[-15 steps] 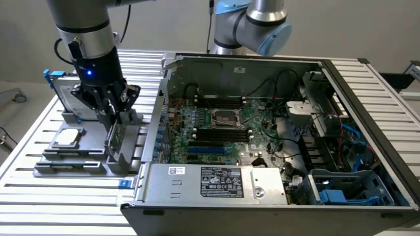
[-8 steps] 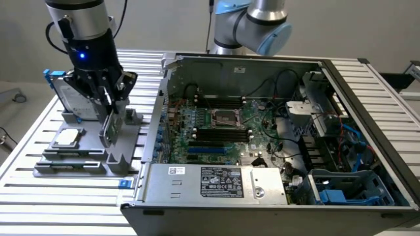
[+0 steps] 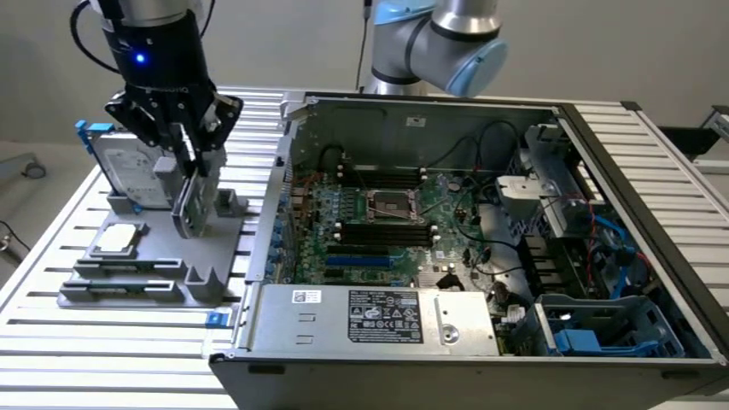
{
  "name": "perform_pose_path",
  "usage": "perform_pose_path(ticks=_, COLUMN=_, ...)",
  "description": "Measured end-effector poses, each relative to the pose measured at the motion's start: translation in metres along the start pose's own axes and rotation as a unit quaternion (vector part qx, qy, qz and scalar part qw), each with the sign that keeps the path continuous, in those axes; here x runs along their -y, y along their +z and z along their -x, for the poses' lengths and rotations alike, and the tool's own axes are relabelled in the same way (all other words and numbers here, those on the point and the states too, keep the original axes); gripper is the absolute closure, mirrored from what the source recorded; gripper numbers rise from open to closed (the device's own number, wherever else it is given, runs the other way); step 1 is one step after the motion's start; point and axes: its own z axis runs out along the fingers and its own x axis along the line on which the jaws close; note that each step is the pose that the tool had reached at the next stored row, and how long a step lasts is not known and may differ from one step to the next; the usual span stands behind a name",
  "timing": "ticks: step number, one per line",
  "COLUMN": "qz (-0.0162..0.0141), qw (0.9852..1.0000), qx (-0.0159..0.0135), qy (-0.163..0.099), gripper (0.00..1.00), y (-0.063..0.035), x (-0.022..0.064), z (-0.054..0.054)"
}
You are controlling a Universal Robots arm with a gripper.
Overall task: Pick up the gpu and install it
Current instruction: 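Pick up the gpu and move the gpu toward the slot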
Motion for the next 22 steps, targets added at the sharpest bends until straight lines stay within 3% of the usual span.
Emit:
perform_pose_path(ticks=19, qz=0.0015, qw=1.0000, qx=-0.0073, qy=-0.002, gripper=0.74, y=-0.0890, x=0.0083, z=0.077)
perform_pose_path(ticks=22, qz=0.0017, qw=1.0000, qx=-0.0082, qy=-0.002, gripper=0.74, y=-0.0922, x=0.0088, z=0.091)
